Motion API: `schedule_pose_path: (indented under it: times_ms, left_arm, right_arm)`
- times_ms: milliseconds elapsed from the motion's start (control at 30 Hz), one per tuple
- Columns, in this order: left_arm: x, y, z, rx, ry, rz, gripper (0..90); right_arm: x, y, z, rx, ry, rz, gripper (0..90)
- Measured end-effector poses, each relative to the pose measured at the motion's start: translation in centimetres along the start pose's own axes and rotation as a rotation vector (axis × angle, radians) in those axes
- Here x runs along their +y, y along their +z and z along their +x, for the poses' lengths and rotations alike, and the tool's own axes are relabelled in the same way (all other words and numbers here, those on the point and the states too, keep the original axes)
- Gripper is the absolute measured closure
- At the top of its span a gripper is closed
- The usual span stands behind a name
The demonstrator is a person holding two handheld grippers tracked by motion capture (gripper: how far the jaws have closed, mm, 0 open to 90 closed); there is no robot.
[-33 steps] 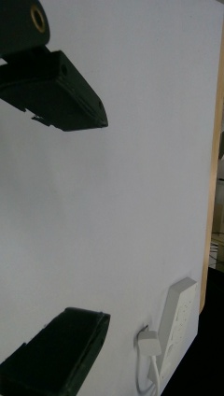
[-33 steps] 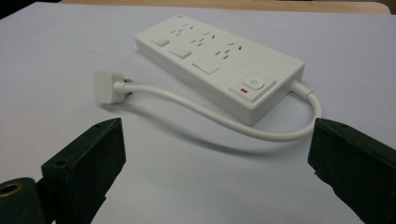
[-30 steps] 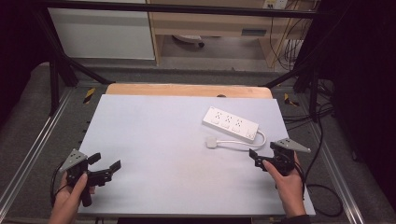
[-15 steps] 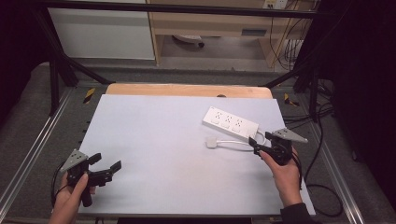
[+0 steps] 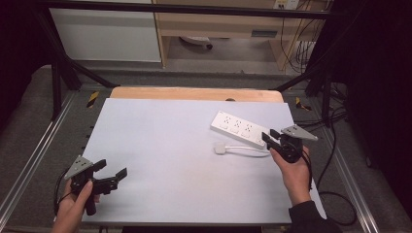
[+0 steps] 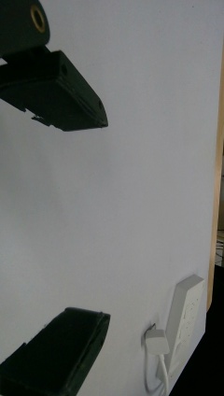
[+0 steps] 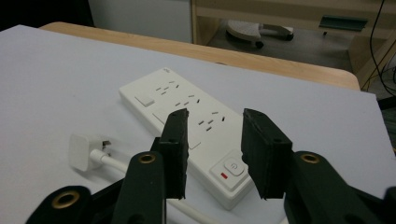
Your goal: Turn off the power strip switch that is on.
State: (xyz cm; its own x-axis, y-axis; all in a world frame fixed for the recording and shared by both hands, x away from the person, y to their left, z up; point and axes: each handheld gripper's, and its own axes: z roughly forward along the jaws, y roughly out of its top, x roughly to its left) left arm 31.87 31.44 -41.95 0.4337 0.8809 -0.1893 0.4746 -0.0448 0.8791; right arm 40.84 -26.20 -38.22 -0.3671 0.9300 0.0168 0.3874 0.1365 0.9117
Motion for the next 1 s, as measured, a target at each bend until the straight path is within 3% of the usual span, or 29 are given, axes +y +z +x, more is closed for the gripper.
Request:
schedule_pose_path:
  times_ms: [267, 700, 1000]
  left_arm:
    - [0.0, 0.0, 0.0, -0.006, -0.001, -0.002, 6.1]
    - [0.0, 0.1, -0.1, -0.009, 0.0, 0.003, 6.1]
    - [0.0, 0.1, -0.1, -0.01, 0.002, 0.005, 6.1]
  right_arm:
    - [1.1, 0.5, -0.3, -0.007, -0.025, -0.031, 80.1]
    - [2.0, 1.2, -0.9, -0.023, -0.034, -0.037, 88.9]
    - [2.6, 1.7, -1.1, -0.026, -0.047, -0.036, 90.0]
